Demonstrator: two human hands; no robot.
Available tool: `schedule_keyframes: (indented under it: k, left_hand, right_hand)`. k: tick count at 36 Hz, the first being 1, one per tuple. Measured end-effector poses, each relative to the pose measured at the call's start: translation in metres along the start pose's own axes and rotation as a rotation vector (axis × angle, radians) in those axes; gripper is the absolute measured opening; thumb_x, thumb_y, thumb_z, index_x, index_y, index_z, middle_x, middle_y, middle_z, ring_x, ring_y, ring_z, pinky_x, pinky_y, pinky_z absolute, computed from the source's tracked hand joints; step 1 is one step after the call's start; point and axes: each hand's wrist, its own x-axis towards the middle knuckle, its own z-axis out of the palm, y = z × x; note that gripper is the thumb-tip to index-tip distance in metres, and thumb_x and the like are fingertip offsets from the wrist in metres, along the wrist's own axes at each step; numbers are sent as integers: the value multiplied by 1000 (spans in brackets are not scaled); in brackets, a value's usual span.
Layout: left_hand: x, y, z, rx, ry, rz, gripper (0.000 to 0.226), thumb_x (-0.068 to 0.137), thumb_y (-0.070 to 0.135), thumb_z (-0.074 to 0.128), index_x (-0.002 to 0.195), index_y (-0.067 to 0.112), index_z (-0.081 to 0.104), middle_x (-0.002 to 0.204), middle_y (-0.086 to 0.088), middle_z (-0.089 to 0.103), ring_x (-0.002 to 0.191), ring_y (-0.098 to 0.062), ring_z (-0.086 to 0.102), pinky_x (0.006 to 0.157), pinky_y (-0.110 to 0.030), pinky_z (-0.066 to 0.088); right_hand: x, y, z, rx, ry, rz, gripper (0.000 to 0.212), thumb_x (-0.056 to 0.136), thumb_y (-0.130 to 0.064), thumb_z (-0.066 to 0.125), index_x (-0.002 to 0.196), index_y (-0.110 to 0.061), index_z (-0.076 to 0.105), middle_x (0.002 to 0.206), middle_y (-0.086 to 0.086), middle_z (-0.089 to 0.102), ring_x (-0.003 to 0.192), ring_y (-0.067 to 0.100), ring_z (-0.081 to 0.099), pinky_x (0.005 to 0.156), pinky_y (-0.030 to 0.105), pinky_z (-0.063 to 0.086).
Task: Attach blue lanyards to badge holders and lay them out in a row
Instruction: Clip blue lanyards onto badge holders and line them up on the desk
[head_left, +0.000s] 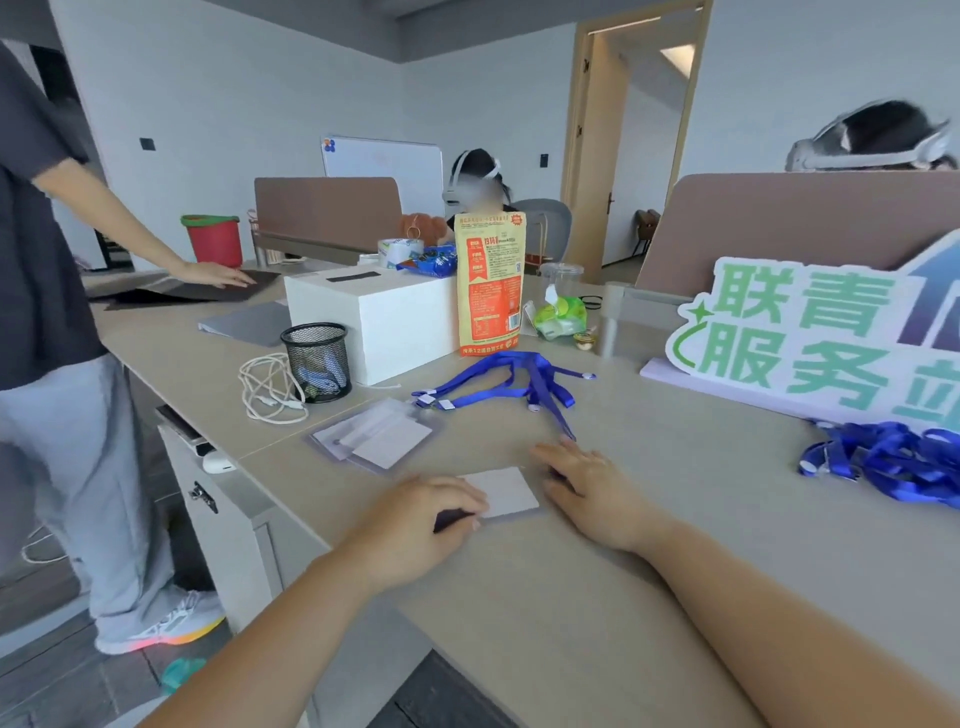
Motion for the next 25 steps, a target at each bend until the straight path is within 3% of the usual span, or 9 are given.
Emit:
schedule_keyframes:
  k: [2, 6, 11, 14, 17, 21, 25]
  left_hand:
    - [0, 15, 10, -52, -23, 8, 19, 83, 34, 61, 97, 30, 73, 102, 37, 61, 106, 14, 54, 100, -23, 41]
    - [6, 47, 30, -148, -89, 8, 14, 85, 20, 64, 94, 24, 73, 101, 26, 63, 101, 7, 59, 94, -25, 48]
    - [20, 96, 63, -15, -173, 105, 24, 78, 50, 50, 97, 38, 59, 103, 27, 58, 98, 3, 56, 86, -33, 49]
    - [28, 141, 91, 10, -257, 177, 21, 84, 50, 53, 99, 37, 59, 107, 28, 51, 97, 0, 54, 84, -33, 49]
    - [35, 187, 118, -26, -308, 224, 17, 86, 49, 58, 96, 36, 63, 103, 23, 50, 90, -3, 55, 81, -32, 49]
    - [50, 242, 149, -44, -388, 240, 16, 83, 48, 62, 86, 32, 64, 97, 15, 50, 84, -8, 55, 78, -31, 48]
    - [61, 284, 181, -115, -442, 318, 12, 84, 31, 64, 97, 32, 66, 107, 15, 51, 93, -11, 55, 88, -32, 46]
  right_hand:
    - [-12, 11, -3, -73, -33, -4, 33, 98, -23, 35, 128, -26, 49, 129, -8, 54, 132, 12, 34, 93, 20, 22]
    - [-59, 37, -21, -81, -31, 18, 39, 96, -37, 30, 132, -34, 46, 135, -21, 48, 129, 1, 39, 105, 27, 27]
    - [-148, 74, -54, -46, 47, 117, 35, 96, -28, 39, 128, -32, 53, 133, -24, 52, 121, 0, 48, 106, 30, 30]
    - [-205, 90, -74, -91, 94, 200, 24, 92, -20, 40, 107, -19, 59, 116, -5, 62, 107, 19, 57, 100, 27, 33]
    - [-255, 95, -95, -119, 108, 275, 21, 91, -18, 43, 96, -11, 61, 104, 6, 63, 95, 25, 58, 94, 18, 34]
    - [-312, 106, -113, -77, 217, 329, 16, 91, -15, 54, 94, -13, 69, 100, 0, 69, 91, 14, 58, 86, 18, 41]
    - [-330, 116, -118, 48, 355, 462, 18, 86, -12, 63, 95, -23, 74, 96, -12, 67, 95, -1, 56, 83, 12, 40]
